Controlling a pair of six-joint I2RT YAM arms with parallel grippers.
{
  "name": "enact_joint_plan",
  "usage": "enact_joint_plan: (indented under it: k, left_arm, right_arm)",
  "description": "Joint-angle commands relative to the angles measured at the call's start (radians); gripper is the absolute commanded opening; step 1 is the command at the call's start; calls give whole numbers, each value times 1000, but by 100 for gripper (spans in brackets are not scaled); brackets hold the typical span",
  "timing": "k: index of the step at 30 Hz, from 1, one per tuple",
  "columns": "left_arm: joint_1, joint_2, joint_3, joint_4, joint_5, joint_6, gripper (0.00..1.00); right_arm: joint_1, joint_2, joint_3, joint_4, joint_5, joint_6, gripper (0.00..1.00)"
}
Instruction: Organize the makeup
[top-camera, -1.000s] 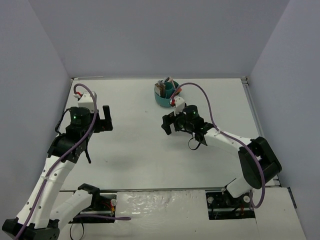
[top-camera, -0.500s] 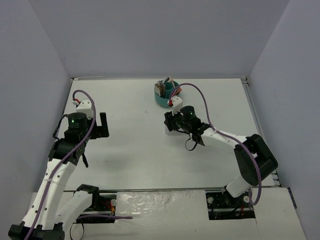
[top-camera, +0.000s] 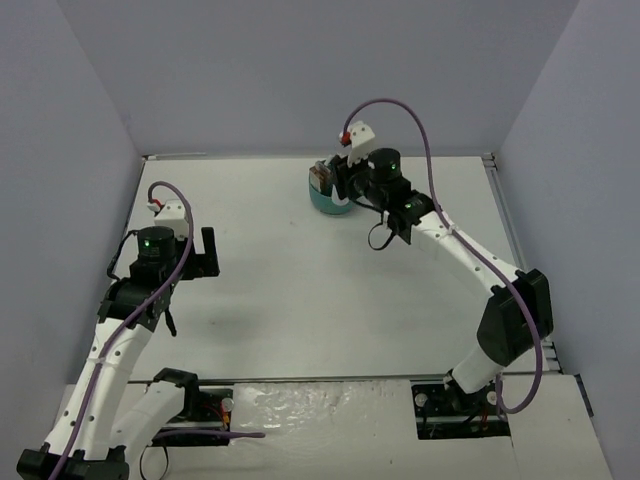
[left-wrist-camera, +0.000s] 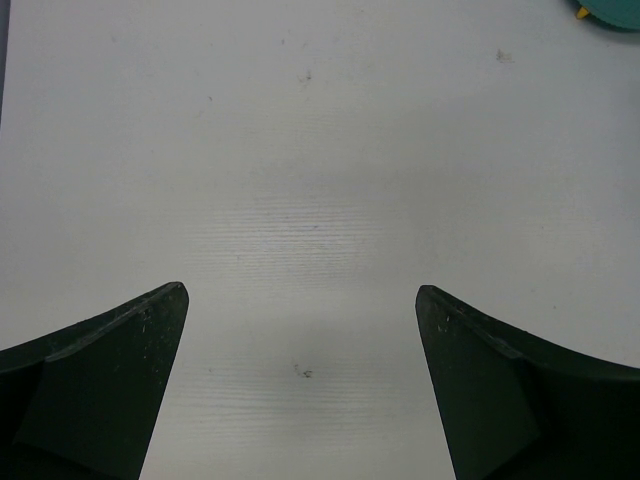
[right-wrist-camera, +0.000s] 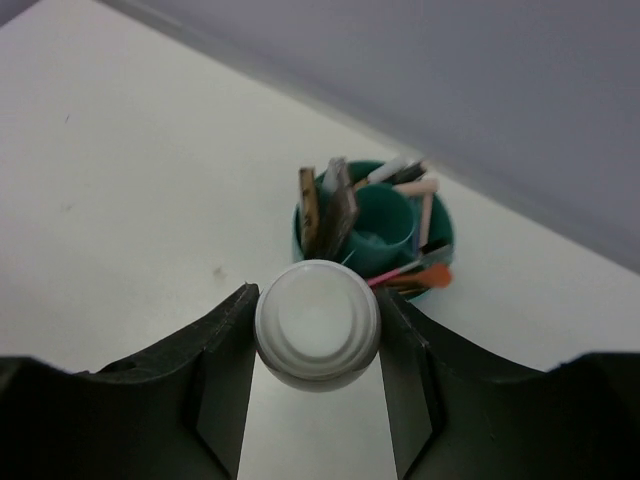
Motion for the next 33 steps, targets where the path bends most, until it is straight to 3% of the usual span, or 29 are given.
enact_joint_plan:
  k: [1, 14, 33]
  left_arm:
    - [13, -8, 26, 47, 3, 15, 97]
    - [18, -2, 24, 44, 1, 21, 97]
    - [21, 0, 16, 47, 18, 15, 97]
  right_arm:
    - [-80, 70, 233, 10, 17, -28, 0]
    - [-161, 367, 586, 15, -106, -72, 0]
    - [-162, 456, 574, 122, -252, -26, 0]
